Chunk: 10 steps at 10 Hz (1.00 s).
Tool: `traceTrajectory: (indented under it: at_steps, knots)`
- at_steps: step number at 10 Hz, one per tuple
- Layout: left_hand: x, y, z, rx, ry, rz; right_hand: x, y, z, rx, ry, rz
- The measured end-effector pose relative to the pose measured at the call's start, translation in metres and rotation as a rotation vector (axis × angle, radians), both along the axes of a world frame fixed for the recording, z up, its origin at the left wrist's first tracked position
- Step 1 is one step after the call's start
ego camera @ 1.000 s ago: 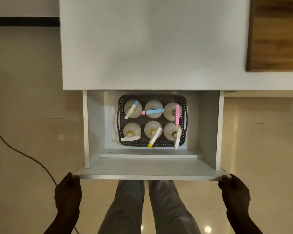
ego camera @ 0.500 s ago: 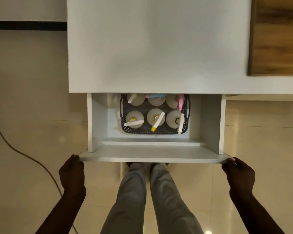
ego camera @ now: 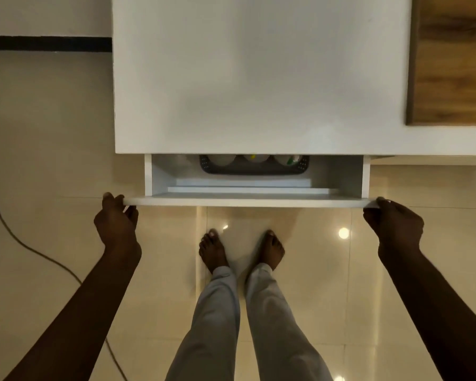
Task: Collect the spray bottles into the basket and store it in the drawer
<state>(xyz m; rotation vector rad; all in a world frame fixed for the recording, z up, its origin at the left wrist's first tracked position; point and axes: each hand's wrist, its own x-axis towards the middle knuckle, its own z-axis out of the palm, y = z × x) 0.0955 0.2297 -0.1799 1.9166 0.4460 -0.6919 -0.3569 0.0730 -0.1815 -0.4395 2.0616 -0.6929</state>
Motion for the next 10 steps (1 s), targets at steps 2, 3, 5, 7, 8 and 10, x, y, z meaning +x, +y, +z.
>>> traceTrajectory:
  at_steps: [2,3,5,7,8,10]
  knots:
    - [0.018,-0.033,-0.008,-0.039,0.009,-0.019,0.027,-0.041,0.005,-0.037,-0.229,-0.217]
    - [0.021,-0.048,-0.010,-0.061,0.013,-0.043,0.035,-0.056,0.004,-0.070,-0.349,-0.248]
    - [0.026,-0.072,-0.011,-0.153,0.050,-0.042,0.046,-0.076,0.000,-0.098,-0.465,-0.246]
    - [0.023,-0.078,-0.008,-0.298,0.125,0.004,0.055,-0.084,0.001,-0.085,-0.524,-0.241]
    - [0.021,-0.074,-0.006,-0.370,0.191,0.017,0.058,-0.075,0.007,-0.081,-0.524,-0.208]
    - [-0.014,-0.064,0.037,-0.199,0.280,-0.008,0.081,-0.022,0.051,-0.048,-0.434,0.004]
